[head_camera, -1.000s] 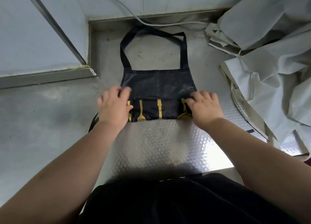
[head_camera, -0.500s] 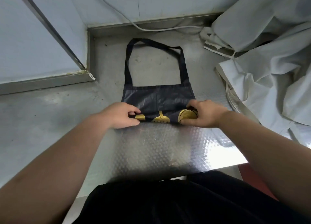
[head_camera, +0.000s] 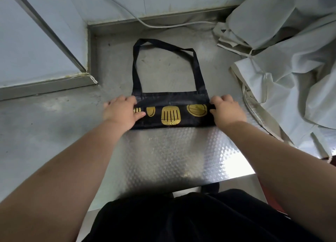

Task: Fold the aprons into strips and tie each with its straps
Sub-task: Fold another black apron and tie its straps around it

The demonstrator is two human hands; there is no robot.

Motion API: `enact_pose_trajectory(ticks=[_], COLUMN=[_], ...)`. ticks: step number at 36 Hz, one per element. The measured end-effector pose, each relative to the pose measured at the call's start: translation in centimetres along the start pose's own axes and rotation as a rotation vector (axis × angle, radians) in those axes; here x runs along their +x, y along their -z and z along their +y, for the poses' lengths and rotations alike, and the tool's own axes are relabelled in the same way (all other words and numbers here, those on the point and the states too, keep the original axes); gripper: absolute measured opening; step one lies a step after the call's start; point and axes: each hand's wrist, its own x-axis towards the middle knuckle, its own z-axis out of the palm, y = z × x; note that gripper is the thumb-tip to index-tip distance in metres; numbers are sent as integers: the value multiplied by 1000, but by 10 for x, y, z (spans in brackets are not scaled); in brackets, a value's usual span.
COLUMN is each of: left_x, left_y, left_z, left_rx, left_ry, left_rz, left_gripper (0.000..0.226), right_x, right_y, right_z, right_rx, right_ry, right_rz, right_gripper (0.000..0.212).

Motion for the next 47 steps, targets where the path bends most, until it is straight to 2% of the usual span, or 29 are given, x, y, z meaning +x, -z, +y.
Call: enact_pose_trajectory(ticks=[2, 4, 7, 10, 12, 14, 16, 18, 19, 21, 23, 26, 29, 31, 32, 33, 34, 36, 38, 40, 45, 47], left_x=[-8, -13, -20, -29, -34, -33, -27, -21, -18, -13, -9, -9, -21, -38, -47, -54, -61, -67, -69, -68, -78, -86], left_y=[-9, -16, -21, -20, -15, -11, -6, 3, 9, 20, 22, 15, -7, -26, -32, -38, -41, -46, -50, -51, -51, -50], left_z=[7, 10, 12, 12, 10, 8, 6, 3, 0, -4, -6, 0, 12, 19, 25, 30, 34, 39, 34, 24, -9, -14], left_rx=[11, -32, -182, -161, -95, -55, -81, -238, -312, -333, -255, -44, 158, 100, 37, -11, -63, -138, -113, -78, -55, -85], left_ry=[-133, -289, -327, -320, -323, -325, -319, -295, -276, -269, -261, -207, -209, -327, -395, -441, -435, -347, -305, -240, 136, 294], left_rz=[203, 237, 126, 5, -52, -47, -43, -144, -245, -428, -482, -345, -7, 192, 243, 253, 192, -11, -109, -96, -83, 10], left_gripper=[33, 25, 27, 66, 80, 70, 48, 28, 21, 27, 41, 47, 44, 34, 41, 48, 50, 52, 60, 60, 61, 64], right_x=[-5, -8, -11, -11, -12, -13, -14, -11, -9, -4, -2, -4, -15, -28, -34, -39, -43, -46, -49, -50, -48, -48], right_y=[-5, -12, -18, -15, -12, -9, -2, 7, 12, 18, 18, 9, -7, -15, -18, -22, -25, -33, -38, -38, -35, -35], right_z=[-4, -8, -8, -8, -12, -15, -14, -10, -8, -5, -5, -10, -19, -26, -29, -33, -36, -38, -39, -38, -41, -43], right_rx=[-259, -314, -161, -196, -250, -232, -175, -87, -61, -70, -134, -308, -394, -406, -394, -375, -351, -262, -132, -65, -22, -34], right_ry=[136, 280, 327, 355, 381, 395, 370, 318, 297, 256, 226, 236, 261, 279, 278, 277, 278, 255, 188, 143, 96, 86], right_rz=[34, 29, -65, -170, -170, -138, -144, -208, -251, -307, -297, -183, -47, 33, 65, 83, 73, -12, -74, -81, -101, -105], right_gripper=[39, 39, 43, 75, 74, 57, 47, 47, 46, 46, 48, 46, 40, 42, 48, 52, 52, 48, 48, 54, 56, 57])
